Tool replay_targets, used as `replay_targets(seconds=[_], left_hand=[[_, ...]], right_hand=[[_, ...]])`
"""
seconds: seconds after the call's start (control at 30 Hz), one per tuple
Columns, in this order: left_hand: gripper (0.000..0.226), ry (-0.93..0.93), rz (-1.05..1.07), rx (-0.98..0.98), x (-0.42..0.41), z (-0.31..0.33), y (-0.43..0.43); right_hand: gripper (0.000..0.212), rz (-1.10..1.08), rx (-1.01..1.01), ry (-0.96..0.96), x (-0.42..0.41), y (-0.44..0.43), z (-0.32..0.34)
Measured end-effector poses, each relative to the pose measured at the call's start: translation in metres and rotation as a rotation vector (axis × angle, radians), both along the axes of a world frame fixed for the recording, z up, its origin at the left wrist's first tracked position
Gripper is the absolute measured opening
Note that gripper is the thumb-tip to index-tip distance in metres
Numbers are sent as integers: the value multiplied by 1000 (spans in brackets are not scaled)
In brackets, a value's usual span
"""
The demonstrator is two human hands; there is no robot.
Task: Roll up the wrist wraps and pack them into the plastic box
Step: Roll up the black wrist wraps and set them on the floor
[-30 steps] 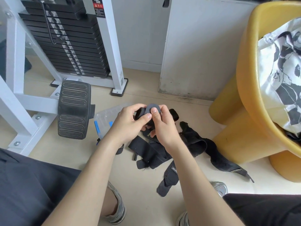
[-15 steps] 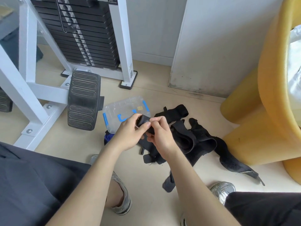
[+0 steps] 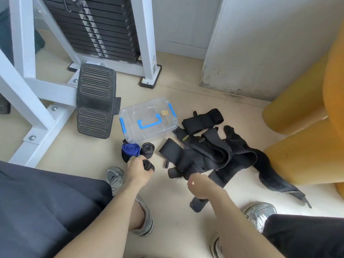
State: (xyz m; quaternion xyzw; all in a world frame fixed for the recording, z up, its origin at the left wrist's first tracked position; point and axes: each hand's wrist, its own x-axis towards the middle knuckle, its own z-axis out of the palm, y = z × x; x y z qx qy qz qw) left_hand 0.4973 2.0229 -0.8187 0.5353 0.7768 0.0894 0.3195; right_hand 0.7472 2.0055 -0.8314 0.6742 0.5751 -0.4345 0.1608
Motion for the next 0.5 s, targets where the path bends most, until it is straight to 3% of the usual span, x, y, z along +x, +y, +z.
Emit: replay_targets(seconds=[0.17,0.33,0.5], left_hand=[[31,34,92,-65,1,-15,7],[44,42,210,-94,0,-24,15],[51,16,425,-210,1,-26,18]], right_hand=[[17,-163,-180,-51,32,-1,-13],[9,-388,-124,-137,60,-5,-16],[39,-682,31,-162,80,-11,-28]])
